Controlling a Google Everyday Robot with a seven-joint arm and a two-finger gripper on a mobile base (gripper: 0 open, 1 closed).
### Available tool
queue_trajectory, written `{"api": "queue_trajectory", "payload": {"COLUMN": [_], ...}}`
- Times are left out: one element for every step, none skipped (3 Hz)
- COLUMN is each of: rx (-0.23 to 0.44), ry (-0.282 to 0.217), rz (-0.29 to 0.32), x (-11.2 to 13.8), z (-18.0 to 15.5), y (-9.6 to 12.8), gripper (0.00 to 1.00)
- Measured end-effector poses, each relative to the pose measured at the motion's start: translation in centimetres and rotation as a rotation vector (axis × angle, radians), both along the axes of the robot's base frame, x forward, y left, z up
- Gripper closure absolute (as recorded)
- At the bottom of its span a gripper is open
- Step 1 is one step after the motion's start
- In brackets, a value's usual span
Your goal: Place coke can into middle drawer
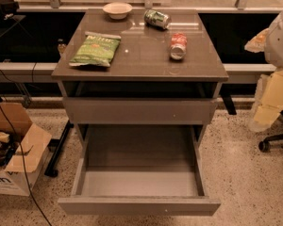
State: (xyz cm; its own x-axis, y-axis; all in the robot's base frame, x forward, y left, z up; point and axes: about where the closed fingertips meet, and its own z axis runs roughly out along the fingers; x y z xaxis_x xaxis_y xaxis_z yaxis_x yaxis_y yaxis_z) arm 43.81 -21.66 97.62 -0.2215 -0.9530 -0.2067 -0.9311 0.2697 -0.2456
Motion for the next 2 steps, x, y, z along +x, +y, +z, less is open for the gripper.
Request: {"api": "queue_trajectory", "payload": {"rx": [0.000, 0.022], "ry": [0.000, -0.028], "rz": [0.000, 0.010], "x": [0.0, 1.1], "z": [0.0, 0.1], "y": [0.0, 0.7], "gripper": [0.00, 0.00]}}
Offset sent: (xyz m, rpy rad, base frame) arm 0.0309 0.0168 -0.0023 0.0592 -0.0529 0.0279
